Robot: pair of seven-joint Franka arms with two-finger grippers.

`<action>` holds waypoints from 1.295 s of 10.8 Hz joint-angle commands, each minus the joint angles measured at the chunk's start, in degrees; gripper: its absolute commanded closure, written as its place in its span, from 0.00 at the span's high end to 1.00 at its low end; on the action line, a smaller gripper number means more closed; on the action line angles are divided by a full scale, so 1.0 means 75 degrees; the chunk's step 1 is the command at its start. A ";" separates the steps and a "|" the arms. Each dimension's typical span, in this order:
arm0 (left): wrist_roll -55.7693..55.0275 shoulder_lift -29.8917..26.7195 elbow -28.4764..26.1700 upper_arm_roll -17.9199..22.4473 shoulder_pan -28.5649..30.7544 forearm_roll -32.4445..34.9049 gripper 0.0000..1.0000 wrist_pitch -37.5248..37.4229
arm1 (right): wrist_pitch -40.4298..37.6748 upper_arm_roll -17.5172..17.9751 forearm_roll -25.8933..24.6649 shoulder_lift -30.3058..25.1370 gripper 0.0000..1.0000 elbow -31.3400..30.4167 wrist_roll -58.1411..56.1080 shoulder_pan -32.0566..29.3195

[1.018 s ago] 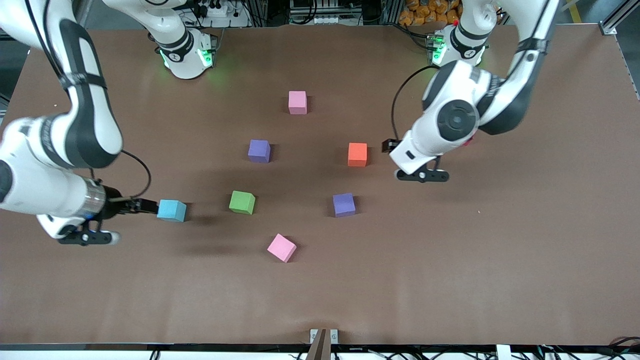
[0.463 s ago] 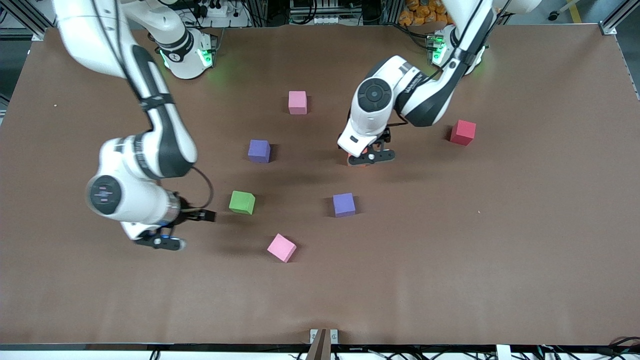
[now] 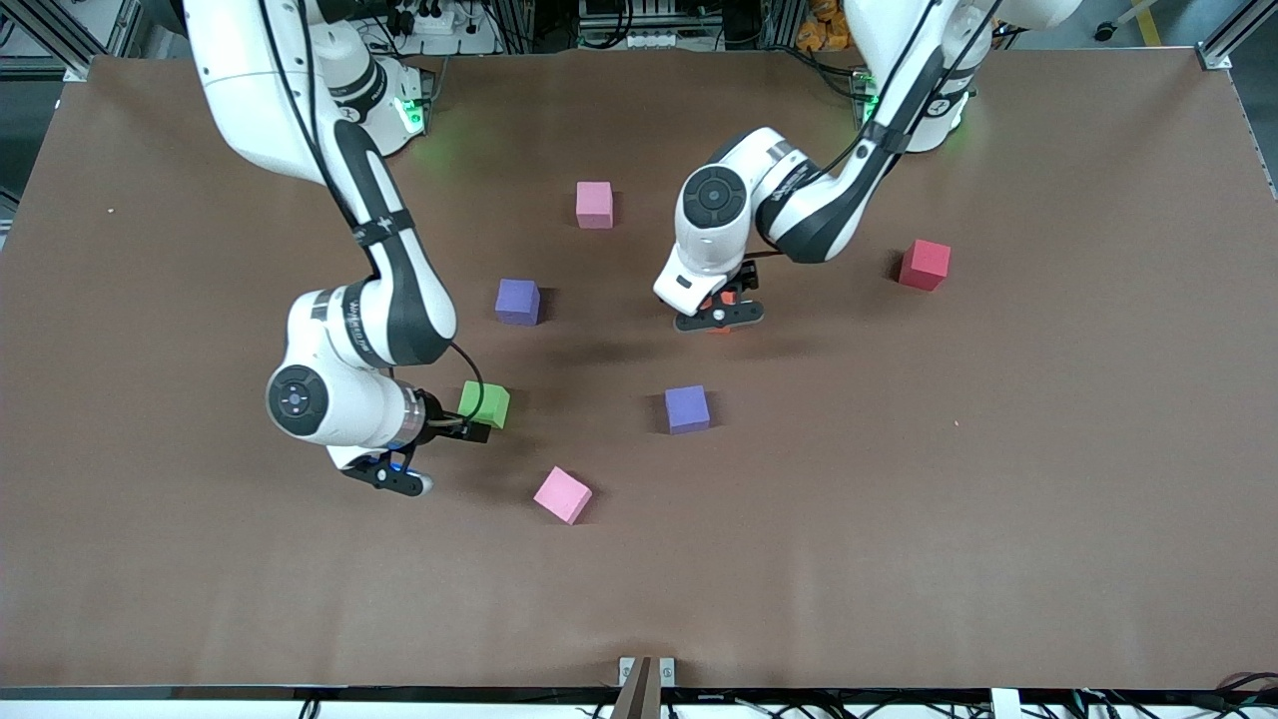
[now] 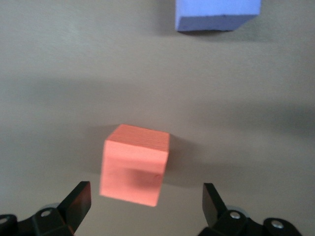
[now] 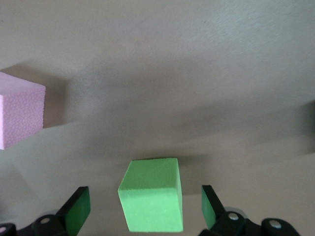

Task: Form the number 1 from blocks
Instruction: 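Reach the right gripper to the green cube while the left gripper reaches orange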

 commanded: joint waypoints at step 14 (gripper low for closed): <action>0.0417 0.0298 -0.0464 0.0034 0.0285 0.0713 1.00 0.0944 | 0.0779 -0.0147 0.0101 0.0159 1.00 -0.0818 -0.0653 0.0582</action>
